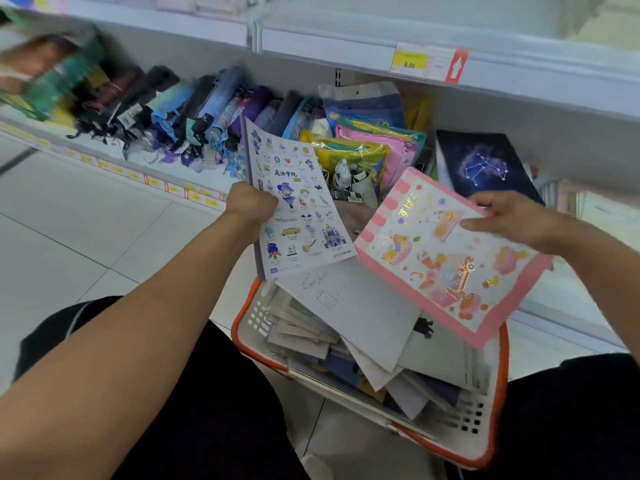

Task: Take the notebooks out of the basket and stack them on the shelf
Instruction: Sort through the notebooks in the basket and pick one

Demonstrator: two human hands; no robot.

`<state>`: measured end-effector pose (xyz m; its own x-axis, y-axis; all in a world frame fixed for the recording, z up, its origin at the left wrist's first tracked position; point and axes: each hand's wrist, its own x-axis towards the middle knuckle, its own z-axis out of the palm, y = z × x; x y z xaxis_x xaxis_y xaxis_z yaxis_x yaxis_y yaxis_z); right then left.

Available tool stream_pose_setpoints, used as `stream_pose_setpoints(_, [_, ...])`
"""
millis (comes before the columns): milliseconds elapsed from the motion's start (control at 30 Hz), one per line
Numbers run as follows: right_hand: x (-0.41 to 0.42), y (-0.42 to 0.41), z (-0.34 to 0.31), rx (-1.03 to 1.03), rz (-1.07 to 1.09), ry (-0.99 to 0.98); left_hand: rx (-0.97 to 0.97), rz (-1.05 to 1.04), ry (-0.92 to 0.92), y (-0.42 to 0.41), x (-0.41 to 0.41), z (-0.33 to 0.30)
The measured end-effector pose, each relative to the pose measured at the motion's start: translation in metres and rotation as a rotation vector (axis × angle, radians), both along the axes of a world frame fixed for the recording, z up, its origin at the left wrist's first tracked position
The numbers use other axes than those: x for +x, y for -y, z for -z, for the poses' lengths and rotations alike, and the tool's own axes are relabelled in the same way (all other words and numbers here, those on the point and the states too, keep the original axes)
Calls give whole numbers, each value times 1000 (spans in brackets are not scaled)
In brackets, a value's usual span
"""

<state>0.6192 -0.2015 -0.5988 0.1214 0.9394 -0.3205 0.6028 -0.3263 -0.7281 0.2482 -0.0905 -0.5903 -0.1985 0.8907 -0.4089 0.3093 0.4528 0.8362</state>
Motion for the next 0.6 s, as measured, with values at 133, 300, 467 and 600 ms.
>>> stream_pose_setpoints(133, [3,-2,-31,40,139,-267,106,-67,-113,-10,-13,-12])
stream_pose_setpoints(300, [-53,-12,-30,4,235,-625,108,-11,-9,6,-14,-28])
stream_pose_setpoints(467, [-124,-28,-22,-30,340,-670,-96,103,391,32,-7,-59])
stream_pose_setpoints(600, [-155,-37,-40,-70,401,-782,-27,259,417,41,-14,-75])
